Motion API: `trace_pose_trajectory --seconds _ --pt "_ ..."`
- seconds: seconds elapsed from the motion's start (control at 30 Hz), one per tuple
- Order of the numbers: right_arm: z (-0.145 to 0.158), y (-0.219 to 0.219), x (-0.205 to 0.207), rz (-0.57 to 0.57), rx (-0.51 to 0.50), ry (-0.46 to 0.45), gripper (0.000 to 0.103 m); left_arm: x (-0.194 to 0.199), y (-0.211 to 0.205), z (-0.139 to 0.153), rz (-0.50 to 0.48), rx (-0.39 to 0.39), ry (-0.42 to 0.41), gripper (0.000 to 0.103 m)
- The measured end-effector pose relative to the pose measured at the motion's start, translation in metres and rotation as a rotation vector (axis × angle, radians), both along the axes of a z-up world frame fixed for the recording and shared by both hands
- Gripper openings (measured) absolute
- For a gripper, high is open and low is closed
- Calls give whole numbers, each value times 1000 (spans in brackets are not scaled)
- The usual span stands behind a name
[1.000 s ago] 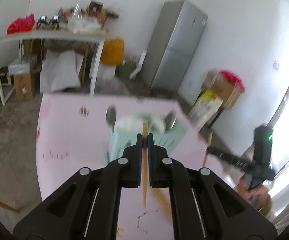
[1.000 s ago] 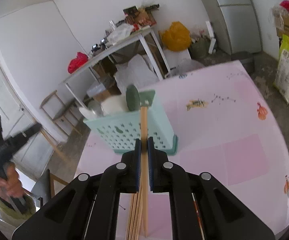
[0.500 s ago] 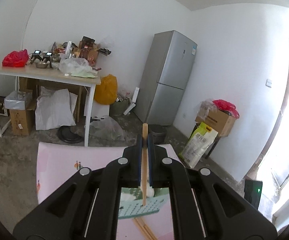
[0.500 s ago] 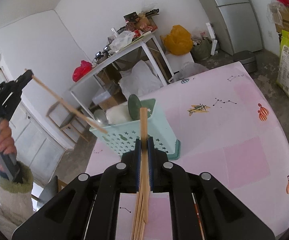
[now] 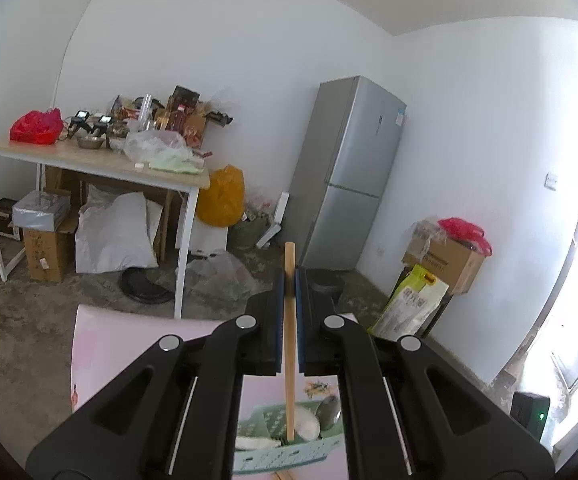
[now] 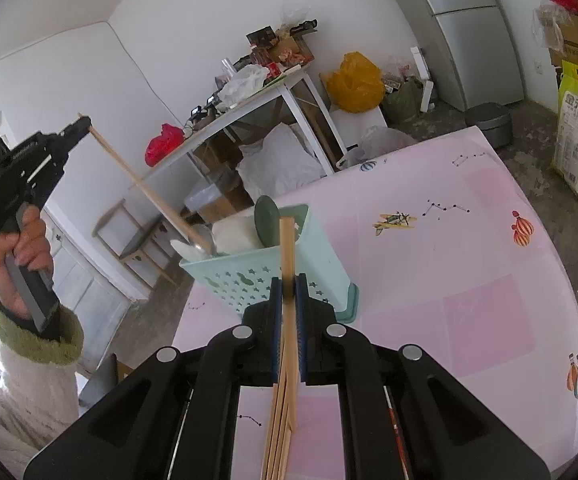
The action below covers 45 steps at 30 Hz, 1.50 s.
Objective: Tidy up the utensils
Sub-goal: 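Lower the chopstick into the holder and open the left gripper while the right gripper carries its chopstick, then lower the chopstick into the holder and open the right gripper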
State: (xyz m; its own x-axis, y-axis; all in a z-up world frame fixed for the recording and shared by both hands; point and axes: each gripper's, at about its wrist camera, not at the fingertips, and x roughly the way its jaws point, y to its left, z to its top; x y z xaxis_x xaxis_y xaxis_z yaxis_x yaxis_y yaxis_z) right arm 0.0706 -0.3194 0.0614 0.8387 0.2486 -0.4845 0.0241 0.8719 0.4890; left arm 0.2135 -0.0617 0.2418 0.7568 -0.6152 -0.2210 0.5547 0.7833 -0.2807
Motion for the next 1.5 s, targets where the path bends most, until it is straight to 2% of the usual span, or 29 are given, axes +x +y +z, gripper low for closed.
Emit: trace_pose_trajectory --seconds 0.17,0.43,0.57,0.63,0.77,1.0,1.1,1.27,1.37,1.5 --pt "-1 -1 0 -2 0 8 7 7 -3 0 18 2 -19 4" --pt "0 4 -2 -8 -13 19 7 27 -8 -59 -4 -33 102 4" --pt "6 4 -5 -12 -26 13 7 26 -10 -86 -28 -24 166 4" --pt "11 4 -7 -13 -36 2 7 21 -9 -93 -34 -17 180 8" --pt "30 8 -9 1 -58 -42 7 6 -1 -96 -24 -12 165 27" --pt "93 31 1 72 -180 -195 7 -26 27 -96 30 2 118 50" --pt "128 48 12 125 -245 -282 7 -36 41 -101 60 7 120 56" --pt "168 79 30 200 -349 -388 7 -51 65 -122 98 45 161 66" --pt "179 98 43 219 -419 -417 7 -57 71 -140 105 86 203 69" --pt "177 120 66 243 -510 -414 7 -61 79 -165 89 95 287 70"
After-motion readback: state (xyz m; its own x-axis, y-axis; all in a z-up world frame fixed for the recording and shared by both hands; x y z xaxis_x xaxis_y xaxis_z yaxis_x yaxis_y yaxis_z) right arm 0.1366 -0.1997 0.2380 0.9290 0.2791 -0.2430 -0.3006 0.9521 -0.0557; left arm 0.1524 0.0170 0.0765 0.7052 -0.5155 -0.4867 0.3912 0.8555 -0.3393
